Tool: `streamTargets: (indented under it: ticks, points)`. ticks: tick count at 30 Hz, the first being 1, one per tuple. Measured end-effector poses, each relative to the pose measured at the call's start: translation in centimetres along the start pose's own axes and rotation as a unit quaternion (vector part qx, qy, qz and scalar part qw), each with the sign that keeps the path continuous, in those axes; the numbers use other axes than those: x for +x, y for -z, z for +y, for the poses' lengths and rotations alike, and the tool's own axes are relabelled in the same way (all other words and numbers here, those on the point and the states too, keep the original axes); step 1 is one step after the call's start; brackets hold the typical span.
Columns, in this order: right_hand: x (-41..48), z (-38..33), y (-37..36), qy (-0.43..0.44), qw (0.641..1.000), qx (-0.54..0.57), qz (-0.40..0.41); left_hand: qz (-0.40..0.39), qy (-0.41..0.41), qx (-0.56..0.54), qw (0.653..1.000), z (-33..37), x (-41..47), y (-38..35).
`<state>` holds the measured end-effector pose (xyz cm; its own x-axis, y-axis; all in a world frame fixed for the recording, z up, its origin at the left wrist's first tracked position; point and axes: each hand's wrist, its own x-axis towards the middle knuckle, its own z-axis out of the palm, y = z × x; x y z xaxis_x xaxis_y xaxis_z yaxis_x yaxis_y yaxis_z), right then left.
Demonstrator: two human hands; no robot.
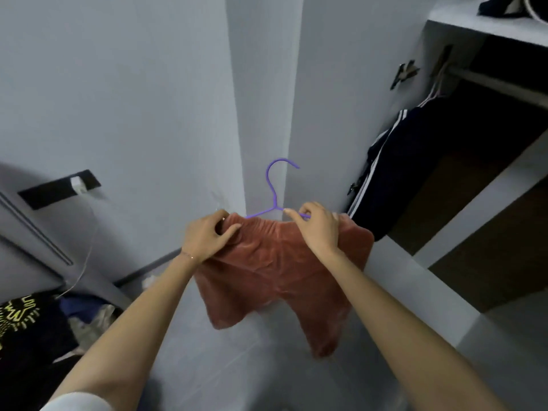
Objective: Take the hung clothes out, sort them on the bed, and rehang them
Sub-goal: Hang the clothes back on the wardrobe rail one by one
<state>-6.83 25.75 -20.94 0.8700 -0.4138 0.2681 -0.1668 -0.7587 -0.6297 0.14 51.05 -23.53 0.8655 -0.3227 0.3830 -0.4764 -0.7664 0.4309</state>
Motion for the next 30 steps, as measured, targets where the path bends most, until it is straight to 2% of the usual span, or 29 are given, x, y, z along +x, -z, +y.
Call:
streamTargets:
  ticks: [6, 12, 20, 30]
  points:
    - [2.4, 6.6, 5.8, -0.052, 0.995, 0.002, 0.085, -0.022, -0.059, -0.030, 0.998, 8.2, 4.0, -3.9]
    - [5.5, 12.7, 11.3, -0.102, 0.981, -0.009, 0.166, -0.037, -0.101, -0.109, 0.988, 16.1, 9.2, -8.9]
    - [10.0, 20.2, 17.3, -0.158, 0.963, -0.051, 0.214, -0.079, -0.172, -0.193, 0.963, 24.5, 16.8, -16.5]
    - [15.9, 27.1, 24.3, -0.155, 0.944, -0.128, 0.260, -0.098, -0.263, -0.308, 0.909, 34.5, 25.4, -22.2]
